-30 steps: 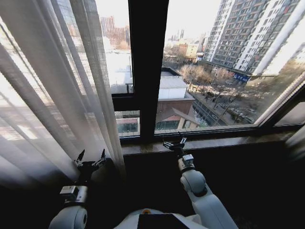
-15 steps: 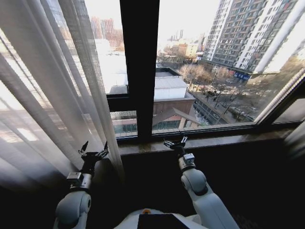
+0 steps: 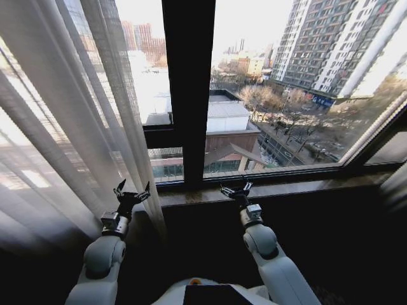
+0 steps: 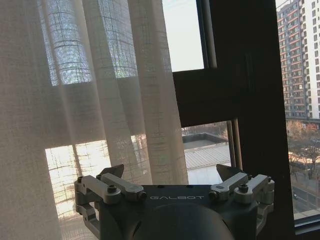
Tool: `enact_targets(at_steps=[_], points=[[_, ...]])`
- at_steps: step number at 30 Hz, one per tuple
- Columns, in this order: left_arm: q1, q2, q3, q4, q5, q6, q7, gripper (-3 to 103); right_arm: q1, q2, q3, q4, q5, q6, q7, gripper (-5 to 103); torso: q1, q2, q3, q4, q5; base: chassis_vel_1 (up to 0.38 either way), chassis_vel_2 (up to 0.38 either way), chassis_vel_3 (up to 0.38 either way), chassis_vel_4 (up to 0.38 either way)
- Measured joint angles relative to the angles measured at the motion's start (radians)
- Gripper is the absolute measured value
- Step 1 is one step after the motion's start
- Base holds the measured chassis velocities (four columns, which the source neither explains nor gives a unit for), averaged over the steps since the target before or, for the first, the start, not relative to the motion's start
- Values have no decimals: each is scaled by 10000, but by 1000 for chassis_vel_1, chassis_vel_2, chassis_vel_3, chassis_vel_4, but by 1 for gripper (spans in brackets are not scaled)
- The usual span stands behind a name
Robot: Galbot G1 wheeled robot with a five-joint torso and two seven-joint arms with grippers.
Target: Open the curtains by pulling them apart, changing their state from closed to fully open.
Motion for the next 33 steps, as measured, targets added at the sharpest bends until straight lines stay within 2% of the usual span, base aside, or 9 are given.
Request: enact_targets(at_steps=[12, 24, 31, 33], points=[[-1095, 239, 133, 938, -137, 106, -447, 100, 119, -190, 99, -438, 69, 56, 37, 100, -1, 0, 0, 1, 2, 0, 0, 0, 0], [-2511, 754, 272, 2215, -452, -33, -455, 100, 289, -169, 26, -639, 68, -34, 60, 100, 0, 0, 0, 0, 1, 0, 0, 0, 0], [-2920, 848, 508, 2505, -767, 203, -427, 100, 505, -113, 24, -846, 61, -61, 67, 100, -1, 0, 0, 0, 1, 0, 0, 0, 0], [-3021, 856, 518, 2591, -837, 291, -430, 103, 563, -66, 18, -903, 57, -73, 69, 100, -1, 0, 0, 0, 2, 0, 0, 0, 0]])
